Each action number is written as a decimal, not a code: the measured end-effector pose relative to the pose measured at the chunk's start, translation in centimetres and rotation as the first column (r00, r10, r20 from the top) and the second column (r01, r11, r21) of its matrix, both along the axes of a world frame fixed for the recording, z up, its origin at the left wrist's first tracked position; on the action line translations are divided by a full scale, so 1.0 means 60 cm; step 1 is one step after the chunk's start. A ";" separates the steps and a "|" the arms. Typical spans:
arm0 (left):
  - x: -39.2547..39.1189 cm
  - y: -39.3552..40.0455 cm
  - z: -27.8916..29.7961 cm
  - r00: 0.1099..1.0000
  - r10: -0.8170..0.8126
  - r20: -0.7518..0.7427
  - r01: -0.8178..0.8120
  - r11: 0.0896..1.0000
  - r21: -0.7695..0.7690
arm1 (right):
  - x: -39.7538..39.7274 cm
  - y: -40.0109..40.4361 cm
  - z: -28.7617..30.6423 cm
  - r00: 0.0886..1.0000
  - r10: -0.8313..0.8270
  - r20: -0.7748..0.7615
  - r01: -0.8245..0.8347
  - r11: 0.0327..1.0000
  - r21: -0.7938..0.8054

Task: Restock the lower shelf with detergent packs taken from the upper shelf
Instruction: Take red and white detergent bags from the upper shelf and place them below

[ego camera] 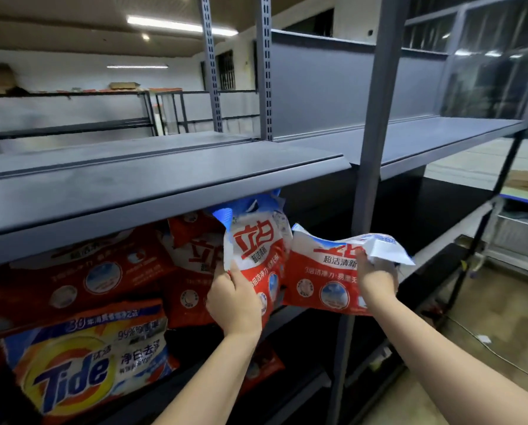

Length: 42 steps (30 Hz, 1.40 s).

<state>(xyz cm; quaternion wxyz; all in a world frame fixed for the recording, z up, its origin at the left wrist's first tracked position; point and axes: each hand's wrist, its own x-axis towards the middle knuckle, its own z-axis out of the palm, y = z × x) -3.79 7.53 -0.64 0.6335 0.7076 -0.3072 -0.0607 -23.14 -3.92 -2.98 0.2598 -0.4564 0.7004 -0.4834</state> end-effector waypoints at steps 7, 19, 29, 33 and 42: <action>-0.040 0.015 -0.015 0.978 -0.194 -0.070 0.190 0.980 -0.056 | -0.088 0.049 0.015 0.975 -0.219 0.048 0.223 0.969 -0.107; -0.191 -0.036 0.002 0.873 -0.442 -0.206 0.395 0.889 -0.232 | -0.291 0.055 0.028 0.860 -0.484 0.163 0.500 0.863 -0.076; -0.403 -0.147 0.029 0.841 -0.502 -0.200 0.414 0.837 -0.359 | -0.503 -0.014 0.065 0.828 -0.511 0.230 0.544 0.832 -0.111; -0.471 -0.192 0.034 0.829 -0.518 -0.210 0.419 0.825 -0.380 | -0.567 -0.051 0.073 0.874 -0.469 0.128 0.484 0.864 -0.136; -0.588 -0.334 0.052 0.815 -0.553 -0.176 0.448 0.792 -0.414 | -0.697 -0.194 0.068 0.836 -0.547 0.043 0.545 0.818 -0.182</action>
